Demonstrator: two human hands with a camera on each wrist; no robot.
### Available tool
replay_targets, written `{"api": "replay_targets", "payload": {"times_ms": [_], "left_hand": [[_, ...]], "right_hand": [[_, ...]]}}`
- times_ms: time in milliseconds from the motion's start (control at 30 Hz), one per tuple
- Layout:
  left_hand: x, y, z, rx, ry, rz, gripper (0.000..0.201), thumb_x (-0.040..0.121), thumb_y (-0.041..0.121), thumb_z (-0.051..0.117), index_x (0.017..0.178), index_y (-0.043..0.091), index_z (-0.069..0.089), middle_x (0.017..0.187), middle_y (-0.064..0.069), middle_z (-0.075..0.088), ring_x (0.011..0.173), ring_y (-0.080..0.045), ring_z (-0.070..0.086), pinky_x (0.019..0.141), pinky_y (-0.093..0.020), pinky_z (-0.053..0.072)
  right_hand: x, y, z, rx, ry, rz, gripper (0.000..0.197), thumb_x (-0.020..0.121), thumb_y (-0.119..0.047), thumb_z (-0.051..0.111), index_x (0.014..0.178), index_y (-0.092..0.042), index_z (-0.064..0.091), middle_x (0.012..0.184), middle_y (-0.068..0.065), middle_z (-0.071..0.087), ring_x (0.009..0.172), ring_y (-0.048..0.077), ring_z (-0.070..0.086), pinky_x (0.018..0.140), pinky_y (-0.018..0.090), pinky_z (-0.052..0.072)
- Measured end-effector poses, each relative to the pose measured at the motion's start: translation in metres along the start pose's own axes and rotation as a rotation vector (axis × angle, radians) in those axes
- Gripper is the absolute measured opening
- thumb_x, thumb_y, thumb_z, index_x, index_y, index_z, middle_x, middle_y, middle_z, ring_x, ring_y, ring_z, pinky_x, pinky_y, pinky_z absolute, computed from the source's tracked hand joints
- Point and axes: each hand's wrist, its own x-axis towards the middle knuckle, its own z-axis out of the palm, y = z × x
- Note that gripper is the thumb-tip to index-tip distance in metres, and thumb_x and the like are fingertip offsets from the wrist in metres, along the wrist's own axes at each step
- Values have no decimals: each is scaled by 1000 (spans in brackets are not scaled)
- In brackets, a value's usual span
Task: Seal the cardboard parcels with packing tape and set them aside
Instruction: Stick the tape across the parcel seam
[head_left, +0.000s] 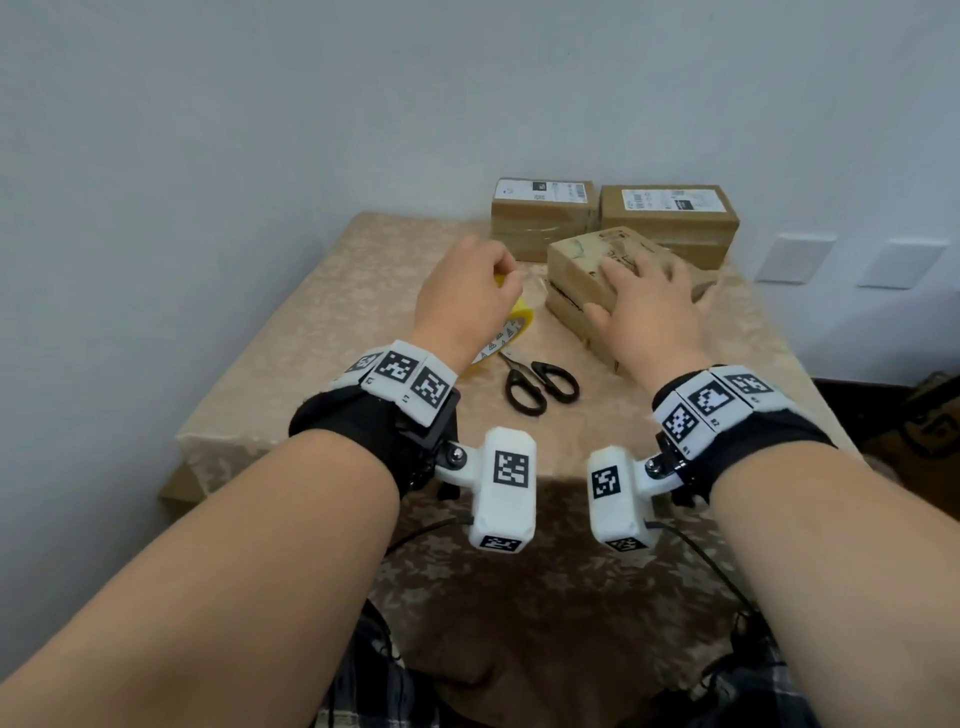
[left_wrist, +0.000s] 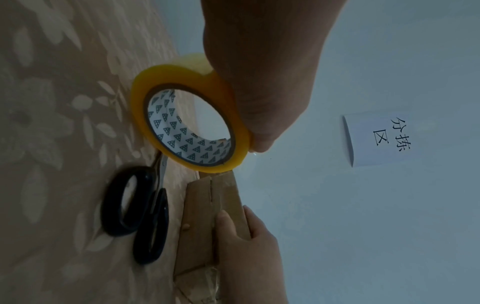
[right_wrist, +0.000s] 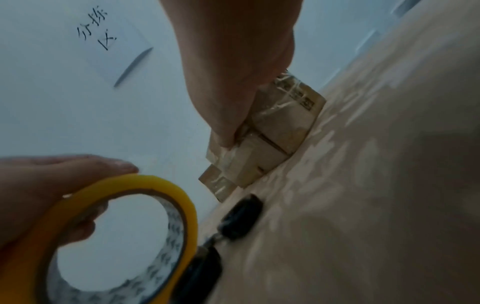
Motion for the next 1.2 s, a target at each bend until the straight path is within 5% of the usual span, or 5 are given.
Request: {"api": "replay_targets", "payload": {"times_ms": [533,700,867,1100,1200], "left_hand": [[0,18,-3,-199,-57,-43,11,91,22,56,83,18,63,99,1,61,92,-10,54,76,-21,36],[-2,22,-3,-203,-63,-28,12,91,21,56,81,18,62,98,2,62,90,-9,53,76,-21,36],[-3,24,-4,-194,-62,-14,12,91,22,56,81,19,62,97,3,60,92,-9,52,77,-22,36],[3,30,1,-223,-64,16,12,90,21,55,81,20,62,97,3,61,89,-7,52,71,-18,36],[4,33,6,-218,-78,48,11,89,22,55,80,23,61,97,0,62,88,-9,53,73,-20,35]], "right_hand": [[-6,42,-43,124,-170,136,69,89,-71,31,140,-26,44,131,14,52,122,30,48,89,39,41],[-21,38,-53,68,-108,63,47,96,-57,38,70,-21,51,68,-3,54,68,18,49,69,33,40],[-24,40,-56,46,-87,36,60,94,-55,45,51,-14,48,55,2,51,56,18,51,53,29,38],[-21,35,-50,304,158,-53,48,89,-61,47,100,-20,68,96,1,63,95,18,59,72,29,44],[-26,14,-51,677,71,-227,32,86,-50,61,102,-23,68,93,-8,63,79,-1,53,64,10,39]]}}
